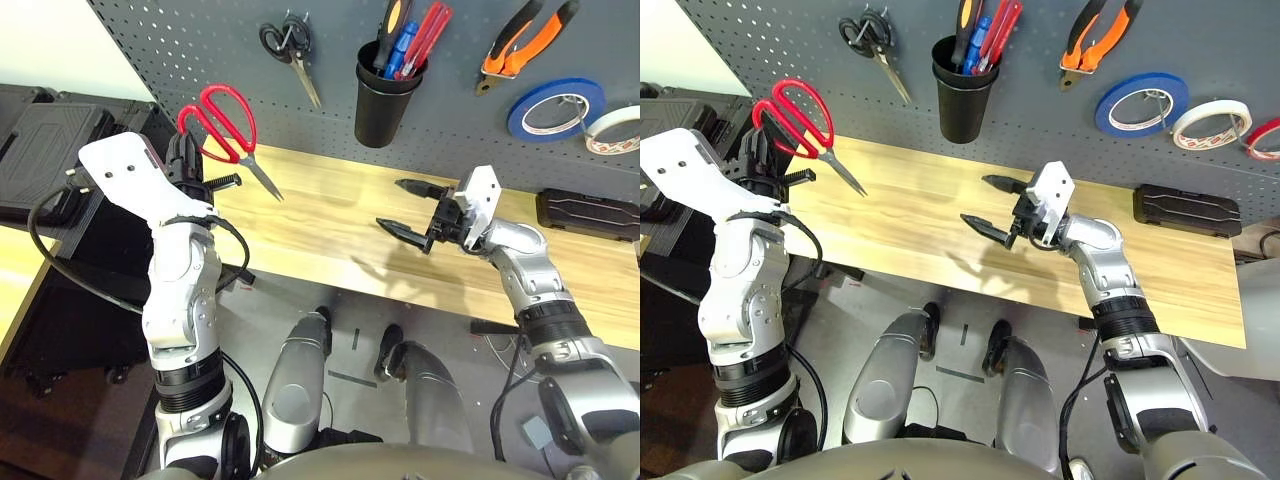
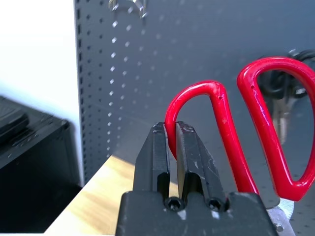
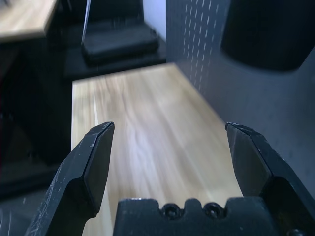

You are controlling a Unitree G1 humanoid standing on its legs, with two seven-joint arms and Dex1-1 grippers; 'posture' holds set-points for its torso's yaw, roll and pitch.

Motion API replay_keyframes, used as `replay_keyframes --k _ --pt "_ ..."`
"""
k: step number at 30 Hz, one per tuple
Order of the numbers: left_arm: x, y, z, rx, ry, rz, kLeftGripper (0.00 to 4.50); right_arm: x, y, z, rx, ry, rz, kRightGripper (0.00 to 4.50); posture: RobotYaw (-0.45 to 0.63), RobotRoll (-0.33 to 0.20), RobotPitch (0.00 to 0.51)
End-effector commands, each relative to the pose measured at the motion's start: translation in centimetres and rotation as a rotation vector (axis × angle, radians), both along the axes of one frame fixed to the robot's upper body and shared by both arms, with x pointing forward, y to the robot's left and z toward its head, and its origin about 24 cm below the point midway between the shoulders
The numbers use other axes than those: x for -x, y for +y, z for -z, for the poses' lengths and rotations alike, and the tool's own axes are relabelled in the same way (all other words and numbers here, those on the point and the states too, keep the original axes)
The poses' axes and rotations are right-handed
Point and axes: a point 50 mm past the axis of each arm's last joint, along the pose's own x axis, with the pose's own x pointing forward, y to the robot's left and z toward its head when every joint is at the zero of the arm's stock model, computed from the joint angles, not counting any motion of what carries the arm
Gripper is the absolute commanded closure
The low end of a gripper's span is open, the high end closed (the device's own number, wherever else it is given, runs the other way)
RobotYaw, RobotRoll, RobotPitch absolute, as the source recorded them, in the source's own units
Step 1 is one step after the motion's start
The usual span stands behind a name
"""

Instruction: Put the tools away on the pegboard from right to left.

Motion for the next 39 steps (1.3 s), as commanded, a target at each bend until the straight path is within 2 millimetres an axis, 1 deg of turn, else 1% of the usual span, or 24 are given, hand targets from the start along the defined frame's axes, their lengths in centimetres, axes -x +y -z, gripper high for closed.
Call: replay_keyframes --k 1,7,12,18,24,27,31,32,39 --pt "0.6 -0.2 -1.0 -0.025 -0.040 0.064 4.48 0.7 -1.4 0.0 -0.062 -0.032 0.018 0.00 0.40 0.000 0.228" --pt "0.4 -0.5 -2.2 -0.055 -0.068 0.119 4.48 1.7 -2.7 -1.1 -0.140 -0.100 0.030 0.00 0.39 0.000 0.229" --pt "-0.1 -0.9 -2.8 -0.075 -0.075 0.158 4.48 2.6 -3.4 -2.5 -0.186 -0.151 0.041 0.00 0.36 0.000 0.232" --pt "-0.6 -1.2 -3.4 -0.102 -0.083 0.202 4.48 3.6 -3.8 -3.8 -0.218 -0.164 0.041 0.00 0.34 0.000 0.232" --pt "-1.6 -1.5 -3.4 -0.142 -0.074 0.217 4.48 4.6 -3.9 -5.1 -0.232 -0.183 0.058 0.00 0.32 0.000 0.228" --pt "-2.1 -1.8 -3.2 -0.143 -0.068 0.226 4.48 5.0 -4.0 -5.3 -0.234 -0.178 0.064 0.00 0.31 0.000 0.227" --pt "-3.0 -2.1 -2.9 -0.161 -0.060 0.231 4.48 5.1 -4.0 -5.3 -0.233 -0.171 0.071 0.00 0.31 0.000 0.227" --pt "-3.3 -2.2 -2.8 -0.160 -0.060 0.234 4.48 5.0 -3.9 -5.3 -0.233 -0.171 0.073 0.00 0.29 0.000 0.226" --pt "-5.9 -2.1 -2.6 -0.163 -0.054 0.213 4.48 4.9 -3.6 -4.7 -0.236 -0.154 0.080 0.00 0.28 0.000 0.224"
